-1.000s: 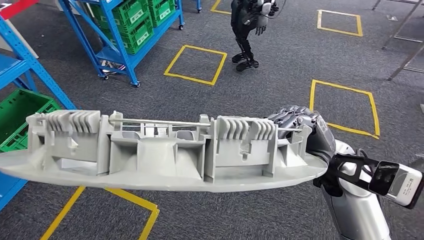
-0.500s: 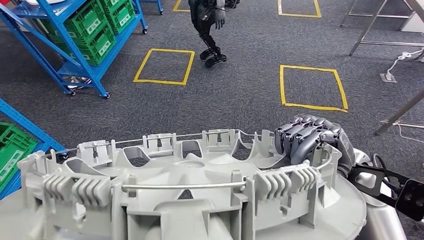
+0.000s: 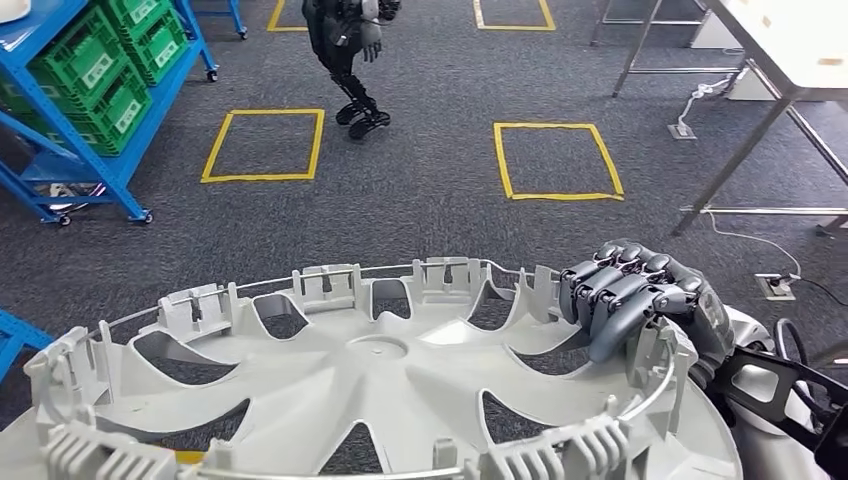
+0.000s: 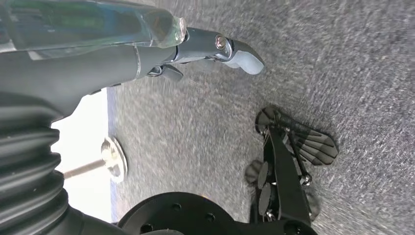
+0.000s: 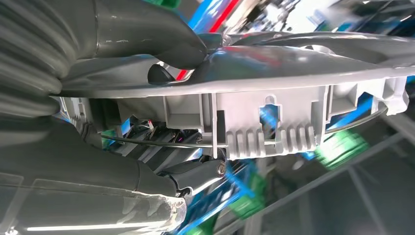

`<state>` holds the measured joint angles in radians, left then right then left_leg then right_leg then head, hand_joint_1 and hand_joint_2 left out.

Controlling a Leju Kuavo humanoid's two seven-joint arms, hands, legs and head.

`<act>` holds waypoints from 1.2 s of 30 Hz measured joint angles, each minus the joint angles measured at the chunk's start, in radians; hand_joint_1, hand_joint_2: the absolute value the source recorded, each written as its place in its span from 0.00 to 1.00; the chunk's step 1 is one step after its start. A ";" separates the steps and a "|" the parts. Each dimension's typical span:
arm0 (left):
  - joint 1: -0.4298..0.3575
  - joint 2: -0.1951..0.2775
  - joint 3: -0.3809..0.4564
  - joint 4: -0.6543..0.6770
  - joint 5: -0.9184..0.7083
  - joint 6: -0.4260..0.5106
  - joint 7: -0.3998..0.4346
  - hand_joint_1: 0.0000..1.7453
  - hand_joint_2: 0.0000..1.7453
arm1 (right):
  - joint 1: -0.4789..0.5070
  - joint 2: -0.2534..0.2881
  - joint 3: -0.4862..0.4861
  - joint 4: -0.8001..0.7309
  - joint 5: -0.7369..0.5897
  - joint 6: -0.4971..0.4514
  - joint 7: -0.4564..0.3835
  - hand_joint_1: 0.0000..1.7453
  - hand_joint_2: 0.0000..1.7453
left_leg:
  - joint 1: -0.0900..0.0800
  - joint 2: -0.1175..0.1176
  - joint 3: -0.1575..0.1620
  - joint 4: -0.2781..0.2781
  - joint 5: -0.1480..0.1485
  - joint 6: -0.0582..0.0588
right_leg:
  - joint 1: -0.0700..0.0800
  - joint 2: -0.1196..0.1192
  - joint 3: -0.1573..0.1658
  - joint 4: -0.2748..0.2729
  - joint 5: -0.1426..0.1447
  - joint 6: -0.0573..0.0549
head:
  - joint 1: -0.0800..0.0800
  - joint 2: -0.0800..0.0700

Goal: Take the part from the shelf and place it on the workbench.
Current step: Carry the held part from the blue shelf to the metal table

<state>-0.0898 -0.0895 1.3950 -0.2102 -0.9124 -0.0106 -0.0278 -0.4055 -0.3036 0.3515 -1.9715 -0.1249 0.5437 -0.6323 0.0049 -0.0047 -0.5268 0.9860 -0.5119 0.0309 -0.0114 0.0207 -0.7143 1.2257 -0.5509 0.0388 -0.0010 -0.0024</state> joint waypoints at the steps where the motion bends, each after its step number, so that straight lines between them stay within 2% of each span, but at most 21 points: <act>1: 0.001 -0.001 0.000 0.000 -0.004 -0.003 -0.006 0.00 1.00 | 0.010 -0.004 -0.002 -0.002 0.008 -0.007 -0.004 1.00 1.00 | -0.001 0.014 -0.001 0.000 0.000 0.000 | -0.001 -0.007 -0.024 0.055 -0.019 0.003 | 0.000 0.000; 2: 0.001 -0.002 -0.001 0.000 -0.008 -0.006 -0.012 0.00 1.00 | 0.022 -0.010 -0.006 -0.004 0.015 -0.013 -0.011 1.00 1.00 | -0.001 0.028 -0.001 0.000 -0.001 0.001 | -0.001 -0.010 -0.031 0.079 -0.022 0.004 | 0.000 0.000; 3: 0.001 -0.004 -0.001 0.000 -0.010 -0.008 -0.017 0.00 1.00 | 0.035 -0.018 -0.011 -0.007 0.019 -0.017 -0.021 1.00 1.00 | -0.001 0.039 -0.001 0.000 -0.002 0.000 | -0.002 -0.014 -0.017 0.059 -0.007 0.005 | 0.000 0.000; 5: 0.001 -0.007 -0.003 0.000 -0.014 -0.010 -0.022 0.00 1.00 | 0.055 -0.035 -0.026 -0.015 0.022 -0.019 -0.040 1.00 1.00 | -0.002 0.062 0.003 0.001 -0.005 -0.004 | -0.001 -0.040 0.062 -0.080 0.048 0.003 | 0.000 0.000; 7: 0.001 -0.009 -0.005 0.000 -0.018 -0.010 -0.024 0.00 1.00 | 0.078 -0.052 -0.041 -0.025 0.020 -0.018 -0.053 1.00 1.00 | -0.007 0.078 0.006 0.003 -0.010 -0.012 | 0.003 -0.069 0.126 -0.195 0.080 -0.006 | -0.001 0.000; 8: 0.000 -0.009 -0.006 0.000 -0.020 -0.010 -0.024 0.00 1.00 | 0.095 -0.060 -0.051 -0.031 0.017 -0.017 -0.056 1.00 1.00 | -0.009 0.085 0.007 0.004 -0.013 -0.016 | 0.006 -0.074 0.136 -0.214 0.081 -0.011 | -0.001 0.000; 10: 0.000 -0.010 -0.007 0.000 -0.020 -0.010 -0.024 0.00 1.00 | 0.127 -0.073 -0.074 -0.044 0.014 -0.013 -0.059 1.00 1.00 | -0.010 0.098 0.008 0.004 -0.016 -0.021 | 0.008 -0.055 0.135 -0.214 0.083 -0.023 | -0.002 0.000; 13: -0.002 -0.013 -0.007 0.000 -0.019 -0.008 -0.022 0.00 1.00 | 0.149 -0.083 -0.098 -0.060 0.014 -0.001 -0.060 1.00 1.00 | -0.004 0.053 -0.020 0.067 -0.062 -0.035 | 0.002 -0.029 0.133 -0.217 0.089 -0.039 | -0.004 0.000; 15: 0.000 -0.015 -0.008 0.001 -0.022 -0.008 -0.020 0.00 1.00 | 0.160 -0.085 -0.109 -0.066 0.012 0.009 -0.061 1.00 1.00 | -0.001 0.015 -0.083 0.200 -0.127 -0.039 | 0.002 -0.011 0.130 -0.216 0.091 -0.046 | -0.006 0.000; 17: 0.004 -0.015 -0.011 0.001 -0.029 -0.011 -0.020 0.00 1.00 | 0.172 -0.090 -0.122 -0.070 0.005 0.012 -0.061 1.00 1.00 | -0.001 0.007 -0.135 0.296 -0.152 -0.038 | 0.004 0.010 0.128 -0.216 0.093 -0.048 | -0.006 0.000; 19: 0.006 -0.013 -0.014 0.001 -0.038 -0.017 -0.023 0.00 1.00 | 0.187 -0.101 -0.140 -0.077 0.000 0.007 -0.061 1.00 1.00 | -0.002 -0.001 -0.114 0.243 -0.103 -0.032 | 0.005 0.032 0.129 -0.216 0.094 -0.047 | -0.006 0.000; 21: 0.007 -0.008 -0.018 0.001 -0.045 -0.026 -0.025 0.00 1.00 | 0.206 -0.111 -0.159 -0.092 0.002 0.002 -0.061 1.00 1.00 | -0.001 -0.044 -0.046 0.101 -0.035 -0.023 | 0.005 0.053 0.129 -0.215 0.096 -0.043 | -0.005 0.000; 23: 0.008 -0.002 -0.020 0.001 -0.049 -0.030 -0.025 0.00 1.00 | 0.224 -0.116 -0.174 -0.110 0.008 0.000 -0.061 1.00 1.00 | -0.002 -0.077 -0.006 0.019 -0.013 -0.018 | 0.004 0.074 0.124 -0.214 0.100 -0.034 | -0.005 0.000; 25: 0.009 0.002 -0.022 0.001 -0.050 -0.031 -0.025 0.00 1.00 | 0.244 -0.117 -0.183 -0.127 0.016 0.000 -0.061 1.00 1.00 | -0.006 -0.062 0.000 0.008 -0.012 -0.014 | -0.001 0.096 0.116 -0.217 0.107 -0.020 | -0.005 0.000; 26: 0.009 0.004 -0.024 0.001 -0.051 -0.031 -0.025 0.00 1.00 | 0.254 -0.118 -0.188 -0.134 0.020 0.000 -0.061 1.00 1.00 | -0.006 -0.049 0.003 0.004 -0.009 -0.009 | -0.002 0.094 0.111 -0.214 0.107 -0.014 | -0.005 0.000; 28: 0.010 0.006 -0.028 0.001 -0.054 -0.032 -0.025 0.00 1.00 | 0.265 -0.120 -0.197 -0.145 0.025 0.000 -0.061 1.00 1.00 | -0.004 -0.022 0.008 -0.005 -0.001 0.002 | -0.001 0.054 0.087 -0.169 0.076 -0.006 | -0.001 0.000; 30: 0.015 0.008 -0.029 0.002 -0.057 -0.033 -0.024 0.00 1.00 | 0.273 -0.121 -0.200 -0.152 0.031 0.001 -0.061 1.00 1.00 | -0.004 0.006 0.006 -0.007 0.001 0.005 | -0.001 0.004 0.031 -0.046 0.011 0.002 | 0.002 0.000; 32: 0.020 0.010 -0.030 0.003 -0.058 -0.034 -0.023 0.00 1.00 | 0.279 -0.119 -0.204 -0.154 0.033 0.004 -0.061 1.00 1.00 | -0.004 0.035 0.004 -0.006 0.001 0.006 | -0.004 -0.009 -0.015 0.063 -0.026 0.010 | 0.002 0.000; 33: 0.021 0.010 -0.030 0.004 -0.058 -0.033 -0.021 0.00 1.00 | 0.280 -0.119 -0.207 -0.154 0.032 0.008 -0.061 1.00 1.00 | -0.004 0.048 0.004 -0.006 0.000 0.005 | -0.006 -0.012 -0.014 0.066 -0.020 0.012 | 0.003 0.000; 34: 0.021 0.011 -0.030 0.004 -0.057 -0.032 -0.019 0.00 1.00 | 0.279 -0.119 -0.210 -0.154 0.030 0.013 -0.061 1.00 1.00 | -0.004 0.060 0.004 -0.006 -0.001 0.004 | -0.007 -0.019 0.010 0.027 0.003 0.014 | 0.002 0.000; 36: 0.021 0.012 -0.030 0.005 -0.051 -0.028 -0.016 0.00 1.00 | 0.266 -0.119 -0.216 -0.151 0.022 0.027 -0.061 1.00 1.00 | -0.005 0.081 0.007 -0.003 -0.005 -0.003 | -0.008 -0.054 0.093 -0.118 0.057 0.014 | 0.003 0.000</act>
<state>-0.0693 -0.0772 1.3653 -0.2050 -0.9638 -0.0388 -0.0434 -0.1398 -0.4225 0.1355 -2.1227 -0.1031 0.5705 -0.6935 -0.0002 0.0761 -0.5199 0.9826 -0.5172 0.0274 -0.0193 -0.0332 -0.6211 1.1082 -0.4941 0.0525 0.0020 -0.0024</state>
